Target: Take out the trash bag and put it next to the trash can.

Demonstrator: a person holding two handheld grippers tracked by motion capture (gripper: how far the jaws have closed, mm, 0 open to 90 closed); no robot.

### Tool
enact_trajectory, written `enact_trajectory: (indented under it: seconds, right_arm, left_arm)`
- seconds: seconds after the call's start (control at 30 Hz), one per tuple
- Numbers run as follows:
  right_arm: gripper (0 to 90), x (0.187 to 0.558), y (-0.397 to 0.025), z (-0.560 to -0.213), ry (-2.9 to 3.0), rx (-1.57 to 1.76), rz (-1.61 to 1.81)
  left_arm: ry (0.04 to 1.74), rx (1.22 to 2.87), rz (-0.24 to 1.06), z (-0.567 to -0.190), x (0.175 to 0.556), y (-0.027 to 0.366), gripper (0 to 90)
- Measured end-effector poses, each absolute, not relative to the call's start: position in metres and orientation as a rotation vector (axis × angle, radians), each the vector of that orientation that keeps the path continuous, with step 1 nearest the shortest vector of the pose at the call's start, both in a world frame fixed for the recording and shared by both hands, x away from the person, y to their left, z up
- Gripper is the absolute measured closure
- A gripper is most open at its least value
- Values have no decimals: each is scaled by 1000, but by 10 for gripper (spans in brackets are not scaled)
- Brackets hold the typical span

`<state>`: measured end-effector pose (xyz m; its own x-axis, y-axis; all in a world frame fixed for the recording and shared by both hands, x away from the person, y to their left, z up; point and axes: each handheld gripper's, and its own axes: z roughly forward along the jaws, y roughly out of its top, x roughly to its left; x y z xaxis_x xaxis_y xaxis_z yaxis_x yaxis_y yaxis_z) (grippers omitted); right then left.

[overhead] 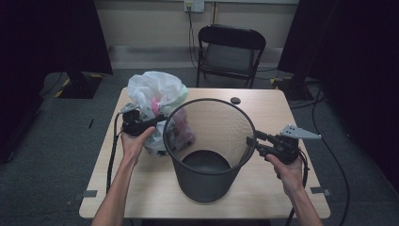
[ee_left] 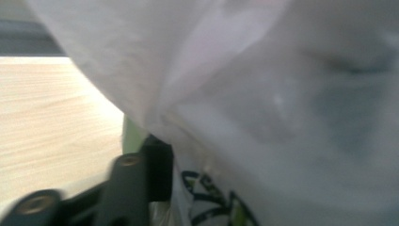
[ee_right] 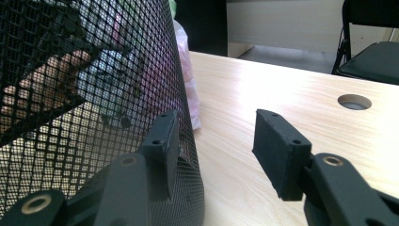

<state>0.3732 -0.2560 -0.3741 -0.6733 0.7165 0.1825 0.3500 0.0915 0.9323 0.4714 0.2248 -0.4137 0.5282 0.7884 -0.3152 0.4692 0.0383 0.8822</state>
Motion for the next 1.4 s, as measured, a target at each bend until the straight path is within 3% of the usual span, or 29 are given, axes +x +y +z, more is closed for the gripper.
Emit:
enact_trajectory:
  seconds: [0.07, 0.3, 0.4, 0.6, 0.67, 0.77, 0.83, 0.9, 1.0, 1.2, 1.4]
  right_arm:
    - [511, 373, -256, -375, 2054, 1061, 1603]
    - [510, 375, -254, -375, 2059, 1060, 1600]
    - [510, 374, -254, -375, 2062, 1054, 1602]
    - [510, 375, -254, -375, 2061, 1057, 1605]
    - [510, 376, -253, -375, 2063, 1055, 1608]
    - [511, 376, -253, -375, 2067, 1051, 1609]
    - [512, 376, -253, -376, 2070, 1054, 1606]
    - [512, 376, -254, -377, 2072, 1055, 1603]
    - [512, 374, -254, -377, 2076, 1051, 1598]
    - [512, 373, -254, -377, 2072, 1055, 1590]
    - [509, 372, -252, -380, 2078, 1057, 1577]
  left_arm:
    - [1112, 1601, 344, -408, 467, 231, 362]
    - [1144, 1560, 374, -389, 455, 249, 237]
    - [1126, 1553, 371, -381, 451, 256, 231]
    - [1114, 1584, 371, -381, 459, 246, 818]
    - [1067, 1611, 362, -379, 469, 234, 865]
    - [998, 1613, 335, -369, 479, 214, 866]
    - [979, 1626, 338, -364, 480, 206, 792]
    - [1014, 1631, 375, -358, 477, 204, 488]
    - [1032, 1643, 446, -347, 465, 212, 286]
    - [1050, 1640, 504, -341, 439, 241, 188]
    - [1059, 1649, 540, -355, 408, 264, 179]
